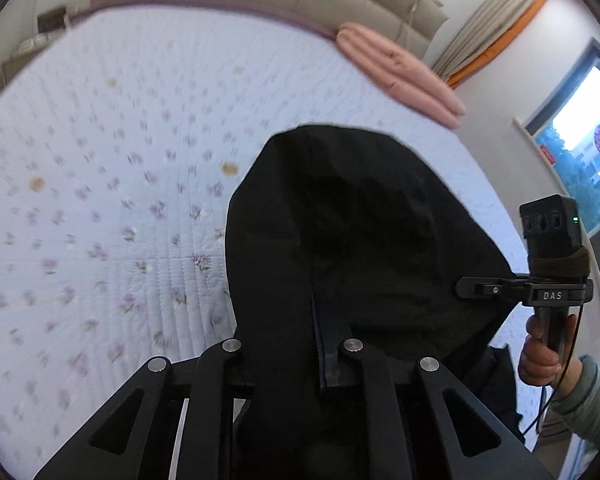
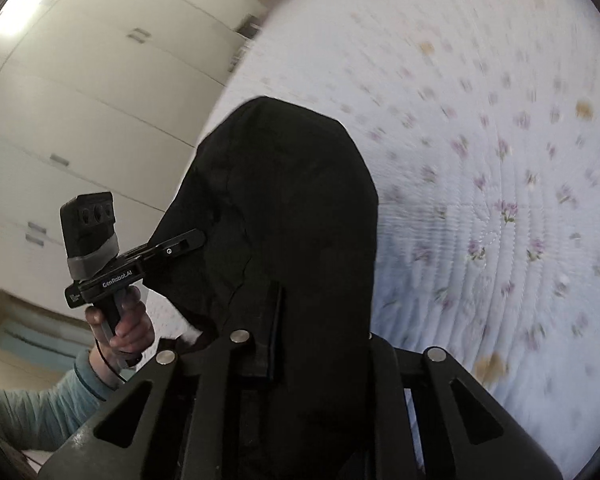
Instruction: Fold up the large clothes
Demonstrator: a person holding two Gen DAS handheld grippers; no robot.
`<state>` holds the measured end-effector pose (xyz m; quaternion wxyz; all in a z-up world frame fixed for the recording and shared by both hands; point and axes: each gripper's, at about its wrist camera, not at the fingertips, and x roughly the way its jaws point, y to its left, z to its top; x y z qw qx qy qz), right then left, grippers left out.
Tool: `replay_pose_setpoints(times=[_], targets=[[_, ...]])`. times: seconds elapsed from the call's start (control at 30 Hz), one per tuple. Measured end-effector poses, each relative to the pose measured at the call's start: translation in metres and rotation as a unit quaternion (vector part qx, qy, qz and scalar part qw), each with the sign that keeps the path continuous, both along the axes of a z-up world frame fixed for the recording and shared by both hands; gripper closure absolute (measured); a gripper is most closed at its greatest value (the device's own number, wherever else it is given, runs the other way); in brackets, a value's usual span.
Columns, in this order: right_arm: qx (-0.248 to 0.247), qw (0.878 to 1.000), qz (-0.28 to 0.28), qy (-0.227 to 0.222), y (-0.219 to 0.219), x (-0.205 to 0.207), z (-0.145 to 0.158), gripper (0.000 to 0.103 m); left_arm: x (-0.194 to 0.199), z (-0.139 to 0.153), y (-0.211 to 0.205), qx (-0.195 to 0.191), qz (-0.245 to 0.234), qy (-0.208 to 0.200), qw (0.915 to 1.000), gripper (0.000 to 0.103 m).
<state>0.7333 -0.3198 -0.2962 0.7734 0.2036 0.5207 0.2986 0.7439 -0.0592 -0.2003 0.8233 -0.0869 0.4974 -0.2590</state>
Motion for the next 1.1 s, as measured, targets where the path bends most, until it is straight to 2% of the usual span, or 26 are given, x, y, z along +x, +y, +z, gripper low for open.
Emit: replay_pose_setpoints(times=[0.2, 0.33, 0.4, 0.43, 0.47, 0.5, 0.53, 0.6, 0.63, 0.7, 0.8, 0.9, 0.97, 1.03, 1.1], targets=[[-0.049, 0.995, 0.02, -0.084, 0.019, -0.099, 0.075, 0.084, -0.085, 0.072, 0.01, 0.004, -0.017, -0.05, 0.9986, 0.087], [-0.094, 0.986, 0.039, -0.133, 0.031, -0.181, 0.111, 0.084, -0.174, 0.112, 0.019, 0.021, -0.069, -0.076, 0.9944, 0.087], [-0.144, 0.974, 0.053, -0.164, 0.038, -0.23, 0.123, 0.084, -0.216, 0.12, 0.016, 0.038, -0.112, -0.066, 0.9908, 0.082], [-0.181, 0.965, 0.059, -0.181, 0.042, -0.253, 0.126, 0.084, -0.237, 0.118, 0.016, 0.048, -0.134, -0.056, 0.9882, 0.079], [-0.221, 0.953, 0.062, -0.196, 0.046, -0.269, 0.125, 0.084, -0.257, 0.113, 0.016, 0.065, -0.156, -0.04, 0.9848, 0.078], [-0.276, 0.936, 0.069, -0.208, 0.05, -0.289, 0.118, 0.083, -0.273, 0.104, 0.017, 0.085, -0.169, -0.021, 0.9817, 0.078], [-0.327, 0.919, 0.077, -0.207, 0.054, -0.305, 0.105, 0.082, -0.289, 0.091, 0.02, 0.113, -0.174, 0.007, 0.9782, 0.078], [-0.395, 0.895, 0.088, -0.189, 0.054, -0.325, 0.076, 0.08, -0.302, 0.074, 0.026, 0.139, -0.163, 0.04, 0.9759, 0.078], [-0.409, 0.891, 0.093, -0.173, 0.049, -0.333, 0.064, 0.08, -0.304, 0.069, 0.03, 0.141, -0.153, 0.048, 0.9769, 0.078], [-0.417, 0.894, 0.096, -0.131, 0.04, -0.345, 0.044, 0.08, -0.297, 0.07, 0.034, 0.127, -0.127, 0.045, 0.9827, 0.078], [-0.381, 0.917, 0.066, -0.096, 0.022, -0.351, 0.047, 0.079, -0.273, 0.089, 0.027, 0.085, -0.092, 0.01, 0.9921, 0.078], [-0.325, 0.942, 0.021, -0.086, 0.006, -0.346, 0.071, 0.071, -0.244, 0.102, 0.002, 0.044, -0.078, -0.004, 0.996, 0.078], [-0.272, 0.958, -0.01, -0.089, -0.001, -0.335, 0.093, 0.052, -0.239, 0.103, -0.021, 0.032, -0.082, -0.012, 0.996, 0.078], [-0.21, 0.973, -0.03, -0.091, 0.002, -0.328, 0.111, 0.042, -0.239, 0.102, -0.042, 0.023, -0.101, -0.007, 0.9946, 0.078], [-0.165, 0.981, -0.034, -0.1, 0.015, -0.325, 0.122, 0.042, -0.245, 0.098, -0.058, 0.034, -0.113, -0.007, 0.993, 0.078]])
